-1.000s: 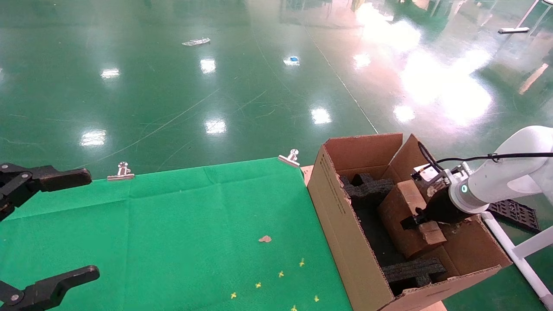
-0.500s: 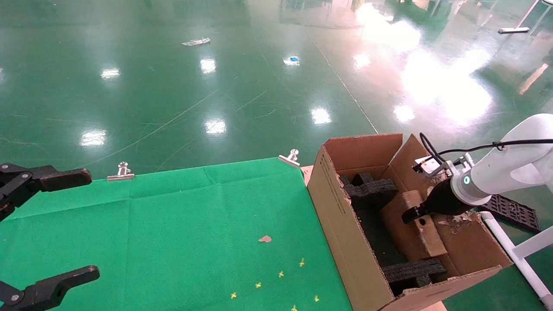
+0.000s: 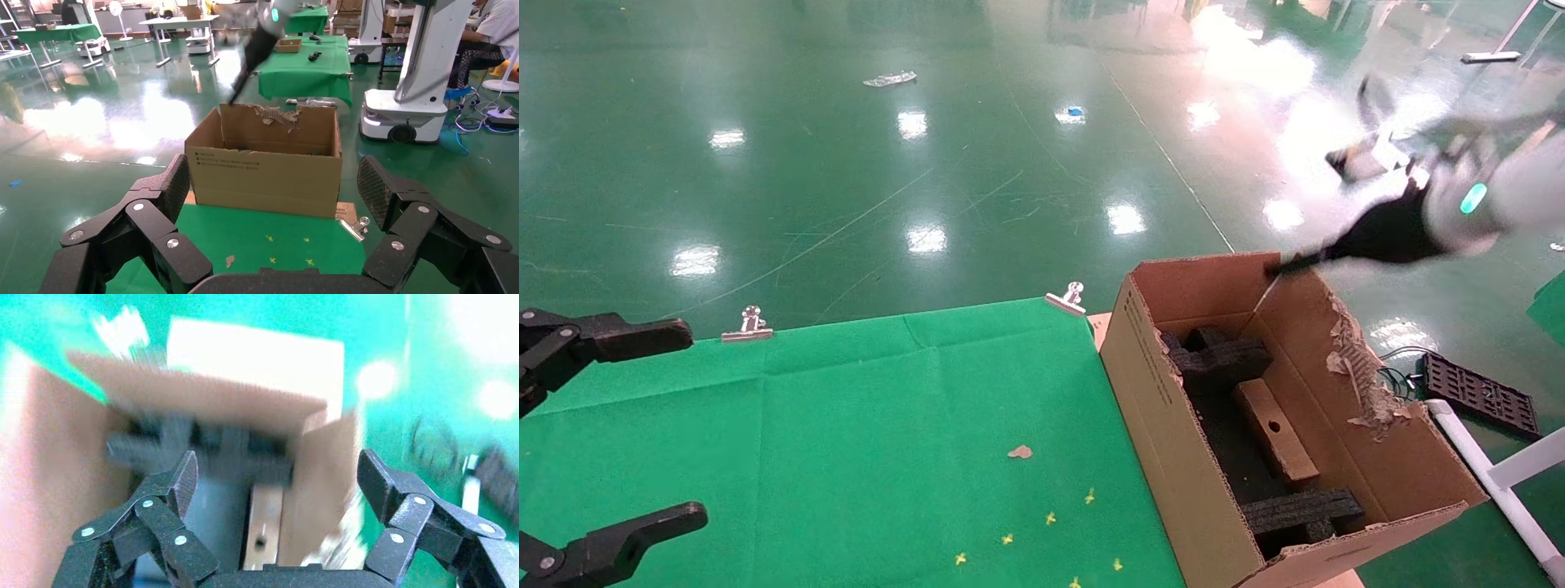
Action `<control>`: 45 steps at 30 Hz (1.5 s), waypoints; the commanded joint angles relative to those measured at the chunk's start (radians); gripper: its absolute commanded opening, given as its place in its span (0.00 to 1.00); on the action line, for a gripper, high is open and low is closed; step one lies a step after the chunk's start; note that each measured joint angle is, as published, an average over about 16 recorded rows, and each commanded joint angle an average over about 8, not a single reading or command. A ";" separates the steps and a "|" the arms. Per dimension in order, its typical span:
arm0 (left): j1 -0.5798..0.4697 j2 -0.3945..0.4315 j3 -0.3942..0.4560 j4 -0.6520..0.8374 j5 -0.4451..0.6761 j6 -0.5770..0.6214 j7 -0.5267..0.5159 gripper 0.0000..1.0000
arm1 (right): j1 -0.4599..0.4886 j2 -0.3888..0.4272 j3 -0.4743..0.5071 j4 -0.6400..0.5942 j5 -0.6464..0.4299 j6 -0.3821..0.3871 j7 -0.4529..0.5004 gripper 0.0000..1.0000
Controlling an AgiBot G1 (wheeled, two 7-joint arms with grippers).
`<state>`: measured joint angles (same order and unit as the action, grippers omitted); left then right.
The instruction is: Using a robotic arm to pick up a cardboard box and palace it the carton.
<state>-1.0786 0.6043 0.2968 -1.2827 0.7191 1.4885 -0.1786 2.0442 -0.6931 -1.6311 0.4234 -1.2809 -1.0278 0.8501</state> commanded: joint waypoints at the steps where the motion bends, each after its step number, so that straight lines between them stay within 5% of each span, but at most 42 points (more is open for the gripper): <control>1: 0.000 0.000 0.000 0.000 0.000 0.000 0.000 1.00 | 0.061 0.025 0.014 0.038 0.004 -0.004 -0.027 1.00; 8: 0.000 0.000 0.000 0.000 0.000 0.000 0.000 1.00 | 0.153 0.162 0.052 0.278 0.022 0.023 -0.047 1.00; 15: 0.000 0.000 0.001 0.000 -0.001 -0.001 0.000 1.00 | 0.148 0.228 0.093 0.410 0.052 0.049 -0.040 1.00; 45: -0.001 -0.001 0.002 0.001 -0.002 -0.001 0.001 1.00 | -0.408 0.159 0.720 0.642 0.302 -0.206 -0.349 1.00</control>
<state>-1.0793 0.6036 0.2991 -1.2815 0.7175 1.4877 -0.1771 1.6374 -0.5339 -0.9119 1.0646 -0.9794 -1.2330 0.5016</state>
